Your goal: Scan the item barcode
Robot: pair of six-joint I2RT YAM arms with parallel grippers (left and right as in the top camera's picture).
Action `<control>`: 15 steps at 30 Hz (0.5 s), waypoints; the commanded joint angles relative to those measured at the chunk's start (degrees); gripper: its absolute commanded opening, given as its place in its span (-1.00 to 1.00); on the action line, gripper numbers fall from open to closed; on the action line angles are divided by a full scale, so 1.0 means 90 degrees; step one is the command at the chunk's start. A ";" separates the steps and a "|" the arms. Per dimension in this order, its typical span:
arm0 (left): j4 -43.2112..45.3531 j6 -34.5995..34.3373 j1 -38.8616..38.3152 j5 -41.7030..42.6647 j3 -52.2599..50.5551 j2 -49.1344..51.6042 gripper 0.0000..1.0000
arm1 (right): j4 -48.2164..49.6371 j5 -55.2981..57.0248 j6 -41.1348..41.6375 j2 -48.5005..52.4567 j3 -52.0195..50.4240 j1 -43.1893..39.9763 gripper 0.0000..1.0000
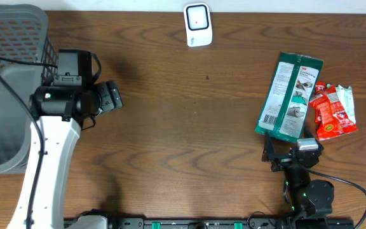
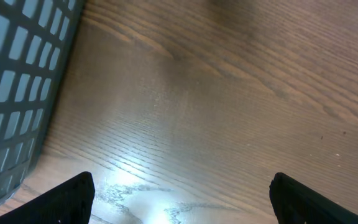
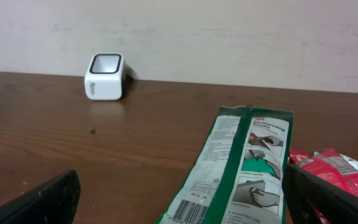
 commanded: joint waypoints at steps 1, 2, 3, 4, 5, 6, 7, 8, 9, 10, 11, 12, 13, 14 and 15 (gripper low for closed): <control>-0.0012 0.0083 0.0019 -0.0058 0.0056 -0.0899 0.82 | -0.0027 -0.0027 -0.0075 -0.0041 -0.0005 -0.0061 0.98; -0.0015 0.0083 0.0019 -0.0058 0.0044 -0.1195 0.82 | -0.0027 -0.0027 -0.0075 -0.0041 -0.0005 -0.0063 0.99; -0.0015 0.0083 0.0019 -0.0058 0.0041 -0.1559 0.81 | -0.0027 -0.0024 -0.0075 -0.0041 -0.0005 -0.0063 0.99; -0.0012 0.0083 0.0019 -0.0058 0.0041 -0.1868 0.81 | -0.0027 -0.0024 -0.0075 -0.0041 -0.0005 -0.0061 0.99; -0.0012 0.0083 0.0019 -0.0058 0.0041 -0.2259 0.81 | -0.0027 -0.0024 -0.0075 -0.0041 -0.0005 -0.0061 0.99; -0.0015 0.0083 0.0019 -0.0058 0.0041 -0.2662 0.81 | -0.0027 -0.0024 -0.0075 -0.0041 -0.0005 -0.0061 0.99; -0.0012 0.0087 0.0019 -0.0061 0.0041 -0.3041 0.81 | -0.0027 -0.0027 -0.0075 -0.0041 -0.0005 -0.0061 0.98; -0.0012 0.0100 0.0019 -0.0087 0.0041 -0.3334 0.81 | -0.0027 -0.0024 -0.0075 -0.0041 -0.0005 -0.0061 0.99; -0.0015 0.0163 0.0019 -0.0119 0.0041 -0.3628 0.81 | -0.0027 -0.0024 -0.0075 -0.0041 -0.0005 -0.0061 0.99; -0.0015 0.0279 0.0017 -0.0168 0.0036 -0.3971 0.81 | -0.0027 -0.0027 -0.0075 -0.0041 -0.0005 -0.0061 0.98; -0.0012 0.0347 -0.0012 -0.0248 -0.0007 -0.4235 0.81 | -0.0027 -0.0024 -0.0075 -0.0041 -0.0005 -0.0063 0.99; -0.0017 0.0347 -0.0010 -0.0311 -0.0036 -0.4466 0.81 | -0.0027 -0.0024 -0.0075 -0.0041 -0.0005 -0.0061 0.99; -0.0017 0.0345 0.0019 -0.0384 -0.0104 -0.4775 0.81 | -0.0027 -0.0024 -0.0075 -0.0041 -0.0005 -0.0061 0.99; -0.0017 0.0342 0.0070 -0.0393 -0.0189 -0.5049 0.81 | -0.0027 -0.0024 -0.0075 -0.0041 -0.0005 -0.0061 0.99; -0.0017 0.0342 0.0126 -0.0393 -0.0308 -0.5372 0.81 | -0.0027 -0.0024 -0.0075 -0.0041 -0.0005 -0.0061 0.99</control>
